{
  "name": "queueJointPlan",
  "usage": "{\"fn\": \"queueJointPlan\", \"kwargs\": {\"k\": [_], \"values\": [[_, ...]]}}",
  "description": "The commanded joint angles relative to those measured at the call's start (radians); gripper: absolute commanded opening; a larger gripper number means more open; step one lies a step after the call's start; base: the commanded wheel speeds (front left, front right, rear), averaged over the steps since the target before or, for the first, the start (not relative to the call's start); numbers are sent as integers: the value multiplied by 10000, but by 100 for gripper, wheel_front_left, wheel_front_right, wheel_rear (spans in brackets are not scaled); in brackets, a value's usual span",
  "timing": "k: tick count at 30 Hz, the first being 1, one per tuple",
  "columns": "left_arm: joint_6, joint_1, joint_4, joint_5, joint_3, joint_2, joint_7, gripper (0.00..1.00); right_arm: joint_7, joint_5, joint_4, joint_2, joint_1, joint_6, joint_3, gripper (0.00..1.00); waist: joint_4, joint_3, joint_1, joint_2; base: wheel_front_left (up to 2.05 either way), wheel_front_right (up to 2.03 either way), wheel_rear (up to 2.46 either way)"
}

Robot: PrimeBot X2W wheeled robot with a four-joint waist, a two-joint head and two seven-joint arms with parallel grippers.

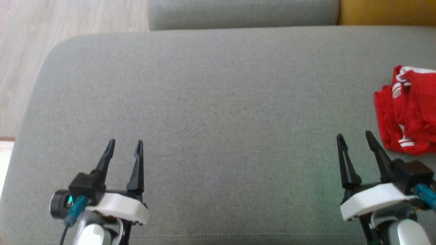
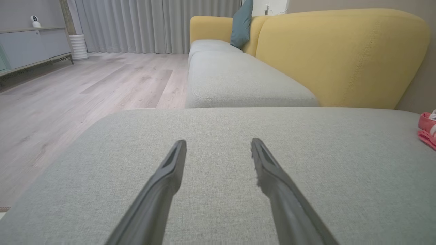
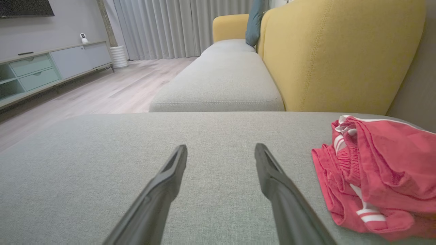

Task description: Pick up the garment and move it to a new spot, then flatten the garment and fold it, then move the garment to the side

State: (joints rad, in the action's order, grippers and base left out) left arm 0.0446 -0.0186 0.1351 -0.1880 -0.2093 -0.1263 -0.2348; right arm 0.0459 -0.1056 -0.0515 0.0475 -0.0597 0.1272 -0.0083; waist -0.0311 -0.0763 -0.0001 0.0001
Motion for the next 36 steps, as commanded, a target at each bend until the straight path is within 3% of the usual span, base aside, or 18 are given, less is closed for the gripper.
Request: {"fn": "queueJointPlan", "kwargs": {"k": [1, 36], "values": [[57, -262, -309, -28, 344, -194, 23, 100, 32, -89, -402, 34, 159, 35, 187, 100, 32, 200, 1, -1, 0, 0, 0], [440, 27, -605, -33, 49, -488, 472, 100, 101, -652, -749, 28, -355, 35, -42, 100, 165, 548, 1, -1, 0, 0, 0]]}}
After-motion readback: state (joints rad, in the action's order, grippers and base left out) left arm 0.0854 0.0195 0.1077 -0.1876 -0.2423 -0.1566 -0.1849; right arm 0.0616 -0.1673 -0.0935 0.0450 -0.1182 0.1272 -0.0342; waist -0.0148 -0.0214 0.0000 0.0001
